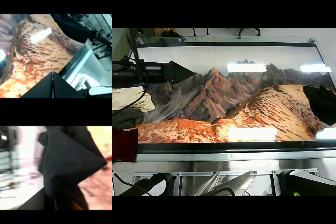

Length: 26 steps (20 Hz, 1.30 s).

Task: Fold the shirts.

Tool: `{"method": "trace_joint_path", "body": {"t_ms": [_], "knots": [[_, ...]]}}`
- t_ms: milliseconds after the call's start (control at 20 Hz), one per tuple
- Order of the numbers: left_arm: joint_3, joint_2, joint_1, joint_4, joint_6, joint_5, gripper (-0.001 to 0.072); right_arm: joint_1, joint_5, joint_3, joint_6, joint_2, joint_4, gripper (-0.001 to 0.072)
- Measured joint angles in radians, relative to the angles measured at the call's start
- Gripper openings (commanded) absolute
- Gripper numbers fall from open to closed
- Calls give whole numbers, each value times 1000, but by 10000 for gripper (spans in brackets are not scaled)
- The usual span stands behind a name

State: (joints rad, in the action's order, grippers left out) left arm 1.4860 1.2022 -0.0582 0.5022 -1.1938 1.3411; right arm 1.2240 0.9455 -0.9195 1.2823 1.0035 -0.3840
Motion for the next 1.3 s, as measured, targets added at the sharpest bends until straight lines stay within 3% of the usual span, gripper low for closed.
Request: {"method": "trace_joint_path", "body": {"t_ms": [300,350,400,450,500,550,700,750,800,850,1050,1300], "knots": [[0,28,-43,0,0,13,13,-4,27,24,77,-18,-312,40],[0,30,-47,0,0,16,13,-5,34,25,95,-19,-372,195],[0,31,-48,0,0,17,13,-5,43,25,114,-22,-431,442],[0,33,-50,0,0,17,13,-5,45,26,130,-25,-480,622],[0,34,-51,0,0,18,13,-5,45,26,146,-29,-524,686],[0,34,-52,0,0,18,13,-5,45,26,160,-34,-557,686],[0,35,-53,0,0,21,13,-5,48,14,180,-61,-627,681],[0,35,-53,0,2,20,13,-5,48,4,184,-73,-642,547],[0,35,-53,0,4,16,13,-8,49,-11,186,-89,-652,233],[0,35,-53,0,11,11,13,-20,49,-29,187,-105,-649,30],[0,35,-53,2,49,-45,11,-164,60,-82,103,-170,-514,27],[-42,9,-72,76,43,-95,11,-549,106,-68,59,-218,-426,26]]}}
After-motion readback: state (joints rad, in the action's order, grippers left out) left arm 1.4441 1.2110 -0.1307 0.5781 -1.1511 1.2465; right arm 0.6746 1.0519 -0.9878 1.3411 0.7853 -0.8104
